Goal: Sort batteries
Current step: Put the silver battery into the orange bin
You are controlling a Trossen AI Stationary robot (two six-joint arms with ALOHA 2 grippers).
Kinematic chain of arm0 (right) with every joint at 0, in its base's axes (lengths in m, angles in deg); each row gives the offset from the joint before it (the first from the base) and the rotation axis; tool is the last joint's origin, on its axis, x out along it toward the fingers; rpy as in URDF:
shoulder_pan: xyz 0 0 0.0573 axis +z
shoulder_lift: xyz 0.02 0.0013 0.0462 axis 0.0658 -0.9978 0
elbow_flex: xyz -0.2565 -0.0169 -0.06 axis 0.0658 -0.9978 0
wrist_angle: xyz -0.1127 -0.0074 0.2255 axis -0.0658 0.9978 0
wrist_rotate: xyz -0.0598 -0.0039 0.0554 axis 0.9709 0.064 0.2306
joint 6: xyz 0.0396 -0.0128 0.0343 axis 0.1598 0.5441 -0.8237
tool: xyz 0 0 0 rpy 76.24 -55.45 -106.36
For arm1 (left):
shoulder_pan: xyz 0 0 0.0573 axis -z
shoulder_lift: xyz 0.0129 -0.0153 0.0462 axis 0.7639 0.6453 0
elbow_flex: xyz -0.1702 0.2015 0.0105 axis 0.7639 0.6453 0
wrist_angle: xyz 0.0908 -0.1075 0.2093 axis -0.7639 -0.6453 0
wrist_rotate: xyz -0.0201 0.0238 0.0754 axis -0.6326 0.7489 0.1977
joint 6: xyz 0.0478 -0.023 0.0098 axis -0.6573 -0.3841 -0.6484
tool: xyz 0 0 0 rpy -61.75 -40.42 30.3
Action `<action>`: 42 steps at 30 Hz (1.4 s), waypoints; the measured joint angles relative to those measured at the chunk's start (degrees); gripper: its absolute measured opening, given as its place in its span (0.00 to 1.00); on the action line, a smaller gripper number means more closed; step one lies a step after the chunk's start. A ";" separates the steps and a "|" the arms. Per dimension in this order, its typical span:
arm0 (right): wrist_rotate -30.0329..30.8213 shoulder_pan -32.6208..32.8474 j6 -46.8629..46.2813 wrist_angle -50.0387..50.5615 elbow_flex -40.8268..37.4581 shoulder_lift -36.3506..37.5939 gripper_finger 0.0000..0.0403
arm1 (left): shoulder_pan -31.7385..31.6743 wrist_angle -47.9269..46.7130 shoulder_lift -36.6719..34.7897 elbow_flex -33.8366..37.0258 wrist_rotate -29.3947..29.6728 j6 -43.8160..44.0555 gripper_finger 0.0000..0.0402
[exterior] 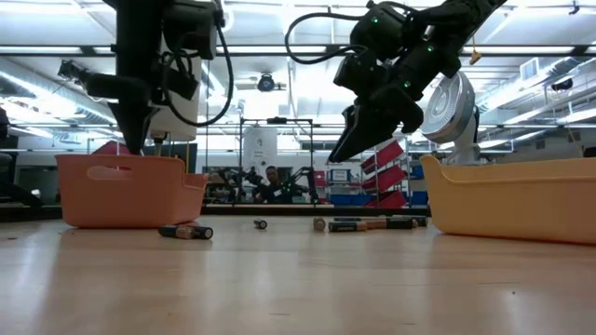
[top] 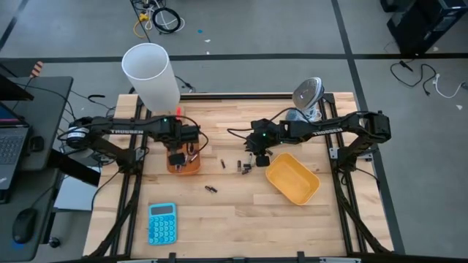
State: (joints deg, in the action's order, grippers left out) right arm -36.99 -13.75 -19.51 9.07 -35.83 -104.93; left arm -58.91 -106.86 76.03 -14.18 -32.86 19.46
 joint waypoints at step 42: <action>0.26 -0.07 -0.04 -1.79 0.00 0.00 0.27 | -4.80 0.50 0.00 -0.01 -5.06 28.50 0.04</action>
State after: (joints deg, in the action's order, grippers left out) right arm -36.73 -13.81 -19.56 7.28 -35.83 -104.93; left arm -63.70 -106.35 76.03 -14.19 -37.92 47.96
